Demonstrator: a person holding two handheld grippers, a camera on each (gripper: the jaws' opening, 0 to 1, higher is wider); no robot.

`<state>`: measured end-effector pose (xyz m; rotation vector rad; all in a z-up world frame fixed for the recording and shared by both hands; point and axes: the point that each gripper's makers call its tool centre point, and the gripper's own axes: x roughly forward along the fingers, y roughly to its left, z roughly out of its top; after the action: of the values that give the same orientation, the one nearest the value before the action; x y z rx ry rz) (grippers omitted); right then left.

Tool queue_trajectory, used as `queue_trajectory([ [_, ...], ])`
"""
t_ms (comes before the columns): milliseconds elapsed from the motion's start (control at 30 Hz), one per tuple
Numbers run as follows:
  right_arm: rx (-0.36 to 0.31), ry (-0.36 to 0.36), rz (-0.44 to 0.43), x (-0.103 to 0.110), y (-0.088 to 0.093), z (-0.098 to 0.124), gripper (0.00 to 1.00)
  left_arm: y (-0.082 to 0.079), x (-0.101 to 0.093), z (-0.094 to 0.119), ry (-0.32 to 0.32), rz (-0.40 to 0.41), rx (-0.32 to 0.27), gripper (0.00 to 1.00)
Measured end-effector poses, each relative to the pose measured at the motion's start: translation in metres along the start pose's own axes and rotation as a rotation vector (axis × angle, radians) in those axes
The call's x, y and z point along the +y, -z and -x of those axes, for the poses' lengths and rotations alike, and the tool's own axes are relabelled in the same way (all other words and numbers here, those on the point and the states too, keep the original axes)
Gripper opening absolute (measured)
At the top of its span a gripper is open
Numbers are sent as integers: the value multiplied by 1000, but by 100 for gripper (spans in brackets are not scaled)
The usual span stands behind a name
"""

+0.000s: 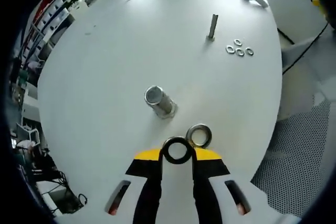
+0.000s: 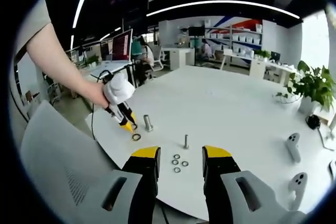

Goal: Place the washer onto the threaded stud by aligning its center hole with the stud, sliding it down to the base, and recovering from edge contact or off-axis alignment until the washer reaches the visible bottom stop.

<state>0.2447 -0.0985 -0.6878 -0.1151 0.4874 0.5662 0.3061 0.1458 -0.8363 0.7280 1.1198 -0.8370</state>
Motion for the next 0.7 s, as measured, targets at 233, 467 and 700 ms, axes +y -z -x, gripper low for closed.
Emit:
queue_trajectory([
  [233, -1, -8, 6, 2, 0, 0, 34, -15, 7, 17, -20, -4, -50, 19],
  [467, -1, -9, 3, 3, 0, 0, 34, -28, 9, 31, -37, -50, -98, 19],
  [700, -3, -10, 3, 3, -1, 0, 34, -47, 18, 37, -49, -54, -129, 19],
])
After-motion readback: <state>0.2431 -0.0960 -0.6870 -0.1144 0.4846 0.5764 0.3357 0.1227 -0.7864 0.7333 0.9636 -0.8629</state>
